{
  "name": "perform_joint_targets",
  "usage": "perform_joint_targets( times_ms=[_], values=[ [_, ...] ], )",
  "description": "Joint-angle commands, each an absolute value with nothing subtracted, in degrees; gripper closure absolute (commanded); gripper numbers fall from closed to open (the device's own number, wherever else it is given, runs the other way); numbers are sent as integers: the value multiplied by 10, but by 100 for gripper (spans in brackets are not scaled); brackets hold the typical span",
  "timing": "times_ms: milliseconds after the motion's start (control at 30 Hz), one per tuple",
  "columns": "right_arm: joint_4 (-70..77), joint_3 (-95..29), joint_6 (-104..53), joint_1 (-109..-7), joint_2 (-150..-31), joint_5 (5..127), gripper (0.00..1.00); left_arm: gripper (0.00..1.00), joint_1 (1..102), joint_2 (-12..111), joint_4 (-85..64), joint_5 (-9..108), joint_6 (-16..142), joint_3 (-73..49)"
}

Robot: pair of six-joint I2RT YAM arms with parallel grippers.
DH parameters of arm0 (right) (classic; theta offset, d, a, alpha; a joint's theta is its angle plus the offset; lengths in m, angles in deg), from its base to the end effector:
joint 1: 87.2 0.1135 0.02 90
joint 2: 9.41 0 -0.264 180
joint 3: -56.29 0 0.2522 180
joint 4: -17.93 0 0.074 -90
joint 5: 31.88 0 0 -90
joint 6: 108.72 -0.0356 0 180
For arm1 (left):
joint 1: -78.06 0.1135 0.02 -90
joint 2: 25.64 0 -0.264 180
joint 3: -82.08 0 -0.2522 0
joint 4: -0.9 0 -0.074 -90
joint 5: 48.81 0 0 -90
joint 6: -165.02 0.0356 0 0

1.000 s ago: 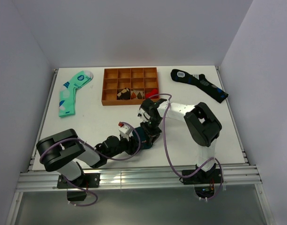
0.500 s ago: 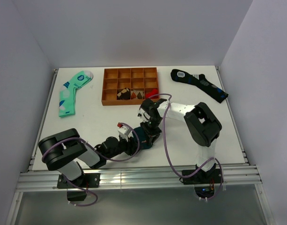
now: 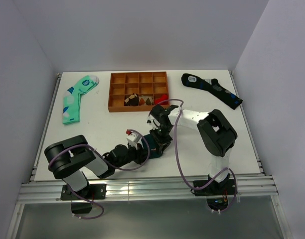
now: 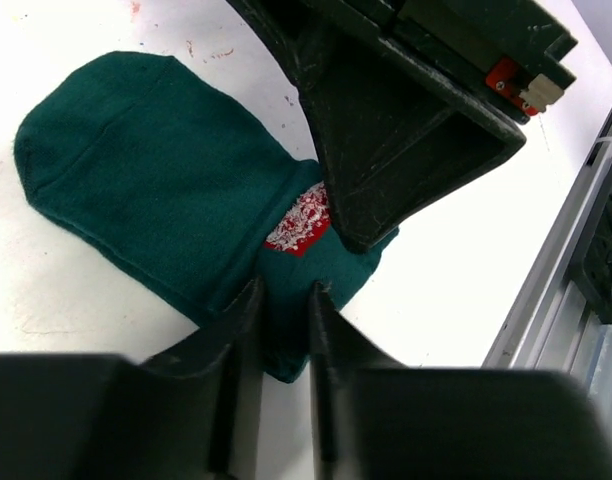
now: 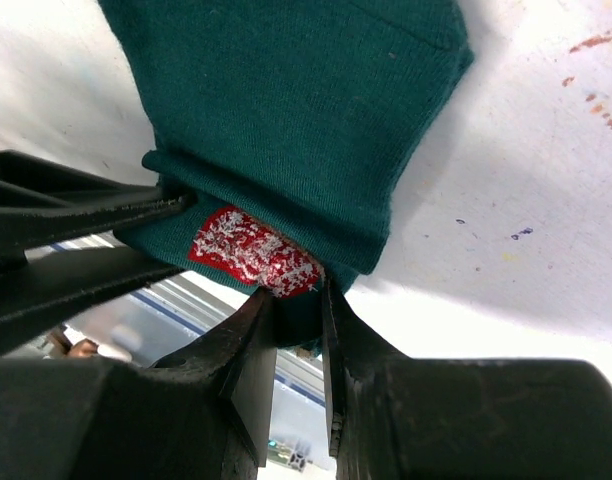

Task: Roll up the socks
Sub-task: Roll the sock at the center of the board.

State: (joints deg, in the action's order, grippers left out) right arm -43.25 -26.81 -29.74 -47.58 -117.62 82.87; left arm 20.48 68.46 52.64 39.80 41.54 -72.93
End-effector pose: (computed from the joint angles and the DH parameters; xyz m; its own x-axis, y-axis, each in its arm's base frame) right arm 0.2507 0.2269 0.1511 -0.8692 -0.4942 0.0163 -0.4420 0.7913 0.4224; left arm 0.1259 -0.1966 0.1085 -0.5922 -0.0962 -0.8000 0.6052 0.6024 -0.5204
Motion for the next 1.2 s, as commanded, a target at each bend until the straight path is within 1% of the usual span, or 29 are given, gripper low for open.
perform_joint_targets(
  times_ms=[0, 33, 100, 267, 300, 367, 500, 700, 833, 1033, 1100, 1167],
  values=[
    [-417, -247, -293, -475, -1160, 794, 85, 83, 204, 694, 475, 385, 411, -727],
    [-413, -240, -295, -475, -1155, 796, 85, 92, 204, 692, 474, 388, 409, -727],
    [-400, -234, -298, -475, -1149, 798, 84, 99, 204, 689, 455, 392, 403, -723],
    [-363, -210, -306, -474, -1124, 796, 78, 100, 204, 696, 401, 416, 386, -700],
    [-357, -208, -314, -475, -1119, 793, 75, 100, 204, 695, 389, 417, 375, -701],
    [-336, -199, -321, -474, -1106, 790, 73, 100, 205, 697, 381, 424, 364, -704],
    [-292, -173, -341, -475, -1058, 783, 63, 100, 207, 699, 319, 444, 340, -693],
    [-228, -129, -360, -476, -999, 761, 54, 100, 215, 687, 231, 461, 306, -666],
    [-198, -111, -368, -476, -951, 742, 51, 100, 228, 678, 190, 486, 288, -655],
    [-133, -64, -384, -477, -881, 710, 49, 100, 245, 637, 69, 519, 276, -618],
    [-83, -29, -398, -479, -847, 711, 49, 100, 257, 630, 8, 523, 280, -606],
    [-25, 0, -407, -478, -824, 720, 49, 100, 269, 622, -23, 544, 287, -594]
  ],
)
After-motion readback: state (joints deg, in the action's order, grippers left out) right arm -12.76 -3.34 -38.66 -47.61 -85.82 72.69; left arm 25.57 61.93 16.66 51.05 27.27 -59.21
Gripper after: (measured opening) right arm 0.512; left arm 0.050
